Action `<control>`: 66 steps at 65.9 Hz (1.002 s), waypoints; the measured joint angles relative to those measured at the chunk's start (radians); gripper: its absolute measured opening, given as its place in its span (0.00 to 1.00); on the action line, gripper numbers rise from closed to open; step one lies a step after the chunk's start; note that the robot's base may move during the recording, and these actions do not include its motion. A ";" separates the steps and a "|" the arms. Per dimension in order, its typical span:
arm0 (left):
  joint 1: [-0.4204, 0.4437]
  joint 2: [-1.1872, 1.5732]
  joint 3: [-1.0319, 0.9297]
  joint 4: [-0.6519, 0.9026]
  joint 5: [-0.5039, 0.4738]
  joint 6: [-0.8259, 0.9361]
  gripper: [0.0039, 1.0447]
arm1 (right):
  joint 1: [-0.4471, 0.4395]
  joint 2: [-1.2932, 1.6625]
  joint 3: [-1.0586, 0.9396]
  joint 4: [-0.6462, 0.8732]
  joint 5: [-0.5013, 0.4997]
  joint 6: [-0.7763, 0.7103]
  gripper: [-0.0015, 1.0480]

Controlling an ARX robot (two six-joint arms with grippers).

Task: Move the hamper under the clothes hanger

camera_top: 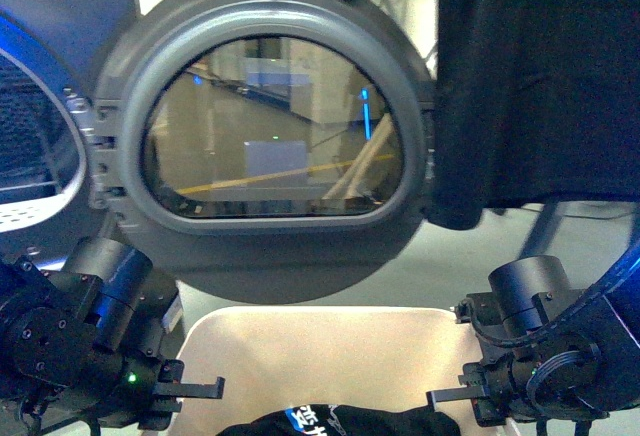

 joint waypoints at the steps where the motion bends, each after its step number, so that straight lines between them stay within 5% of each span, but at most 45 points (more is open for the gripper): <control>1: 0.002 0.000 0.000 0.000 -0.002 0.000 0.04 | 0.002 0.000 0.000 0.000 -0.002 0.000 0.05; 66: 0.003 -0.002 0.000 0.000 -0.007 0.000 0.04 | 0.006 -0.002 -0.001 0.001 0.000 0.000 0.05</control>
